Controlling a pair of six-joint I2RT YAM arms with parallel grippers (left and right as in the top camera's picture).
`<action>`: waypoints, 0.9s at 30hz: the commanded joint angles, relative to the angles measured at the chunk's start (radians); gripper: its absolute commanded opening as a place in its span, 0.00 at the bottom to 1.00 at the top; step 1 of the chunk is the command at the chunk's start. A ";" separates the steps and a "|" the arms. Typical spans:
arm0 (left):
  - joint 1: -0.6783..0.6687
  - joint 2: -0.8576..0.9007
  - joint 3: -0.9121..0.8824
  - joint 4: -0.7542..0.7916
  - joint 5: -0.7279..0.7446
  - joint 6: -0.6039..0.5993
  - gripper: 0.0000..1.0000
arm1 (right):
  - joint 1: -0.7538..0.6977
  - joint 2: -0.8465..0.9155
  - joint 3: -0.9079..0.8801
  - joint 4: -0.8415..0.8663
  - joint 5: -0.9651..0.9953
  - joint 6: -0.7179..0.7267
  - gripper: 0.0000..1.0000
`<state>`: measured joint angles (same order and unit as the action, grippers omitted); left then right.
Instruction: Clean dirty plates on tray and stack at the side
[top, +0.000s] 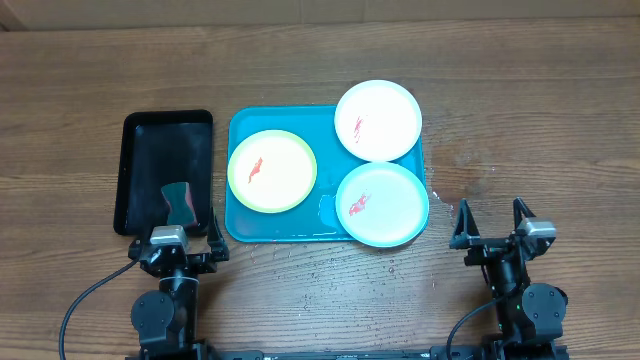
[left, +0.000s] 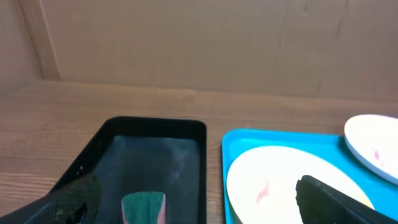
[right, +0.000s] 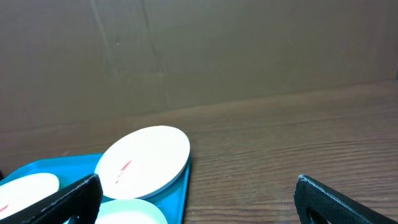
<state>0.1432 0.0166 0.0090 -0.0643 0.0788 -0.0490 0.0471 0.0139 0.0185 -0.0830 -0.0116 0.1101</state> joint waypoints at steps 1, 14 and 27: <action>-0.009 -0.012 0.011 0.000 0.000 -0.095 1.00 | -0.002 -0.011 -0.008 0.000 -0.016 0.056 1.00; -0.009 0.255 0.351 -0.296 -0.011 -0.060 1.00 | -0.003 0.259 0.258 -0.202 -0.016 0.080 1.00; -0.009 0.818 0.848 -0.754 -0.008 -0.063 1.00 | -0.002 0.790 0.731 -0.560 -0.032 0.080 1.00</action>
<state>0.1432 0.7391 0.7525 -0.7517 0.0715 -0.1089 0.0475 0.7307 0.6491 -0.6083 -0.0235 0.1837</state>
